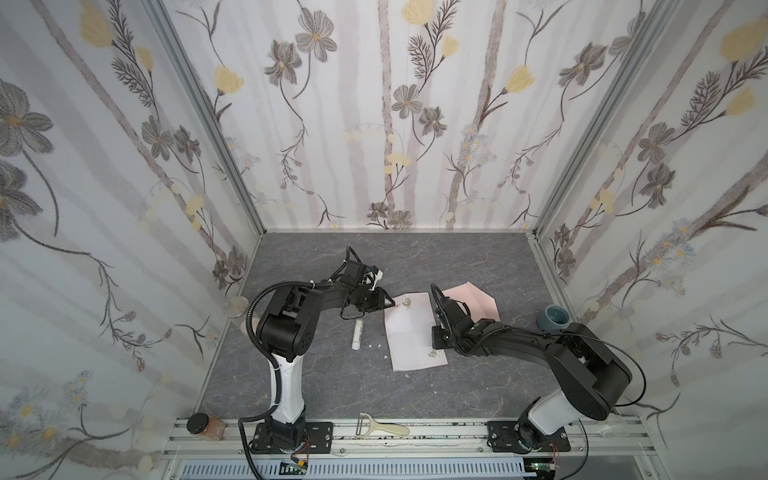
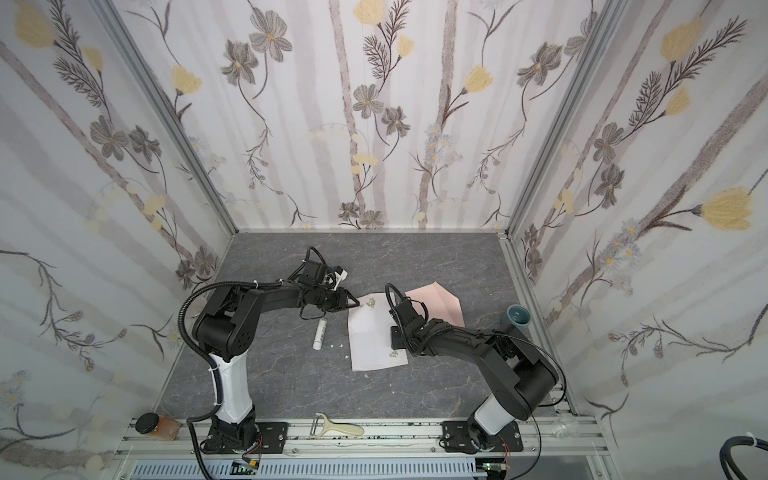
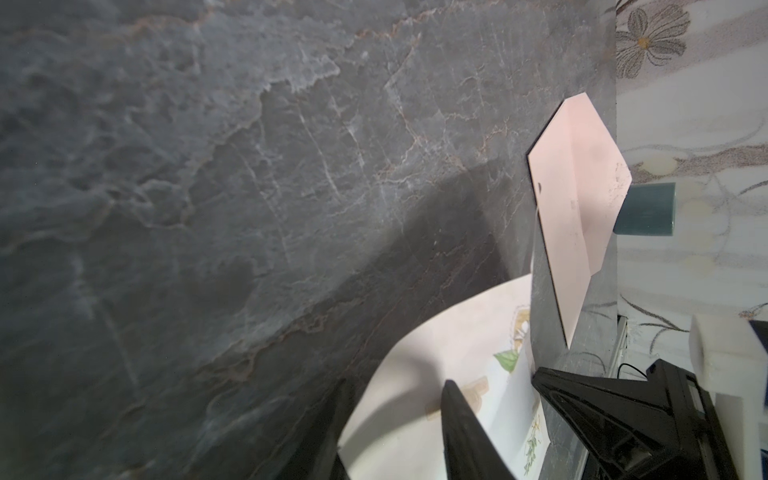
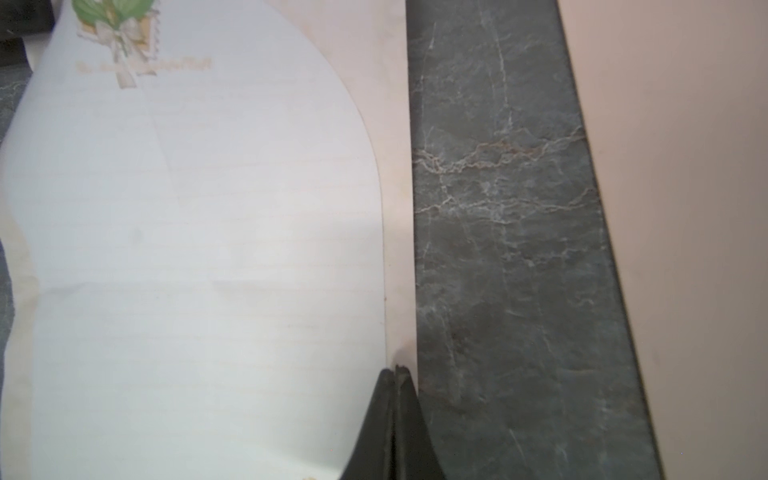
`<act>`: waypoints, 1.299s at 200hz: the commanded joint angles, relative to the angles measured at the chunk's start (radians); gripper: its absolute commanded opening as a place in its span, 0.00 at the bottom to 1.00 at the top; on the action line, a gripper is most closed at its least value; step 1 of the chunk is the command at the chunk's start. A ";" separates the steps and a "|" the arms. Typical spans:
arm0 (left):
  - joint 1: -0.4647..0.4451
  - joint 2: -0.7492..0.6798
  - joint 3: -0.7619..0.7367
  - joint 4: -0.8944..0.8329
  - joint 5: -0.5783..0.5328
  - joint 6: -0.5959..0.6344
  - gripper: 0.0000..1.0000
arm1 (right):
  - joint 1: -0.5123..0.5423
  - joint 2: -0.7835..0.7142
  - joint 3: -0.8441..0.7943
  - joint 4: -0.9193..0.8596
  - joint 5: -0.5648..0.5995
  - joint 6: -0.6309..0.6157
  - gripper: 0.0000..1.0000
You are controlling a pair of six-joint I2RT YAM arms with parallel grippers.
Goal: Place the letter into the envelope and seal it
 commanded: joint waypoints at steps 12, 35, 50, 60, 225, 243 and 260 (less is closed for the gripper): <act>-0.003 0.004 0.002 -0.025 -0.006 -0.007 0.36 | 0.001 0.007 0.011 0.003 0.018 -0.008 0.00; -0.003 -0.010 0.006 -0.024 -0.009 -0.008 0.34 | 0.001 0.004 0.013 0.001 0.019 -0.007 0.00; -0.003 -0.023 0.009 -0.023 -0.010 -0.011 0.32 | 0.001 0.002 0.013 0.000 0.020 -0.009 0.00; -0.004 -0.033 0.010 -0.024 -0.012 -0.011 0.30 | 0.001 0.000 0.013 -0.001 0.022 -0.008 0.00; -0.005 -0.112 -0.010 -0.022 -0.042 -0.026 0.00 | 0.001 -0.113 -0.010 -0.006 -0.027 0.010 0.01; -0.006 -0.136 -0.020 -0.018 -0.064 -0.030 0.00 | 0.004 -0.149 -0.053 0.000 -0.053 0.034 0.02; -0.009 -0.153 -0.027 -0.016 -0.077 -0.034 0.00 | 0.010 -0.178 -0.092 0.015 -0.073 0.060 0.03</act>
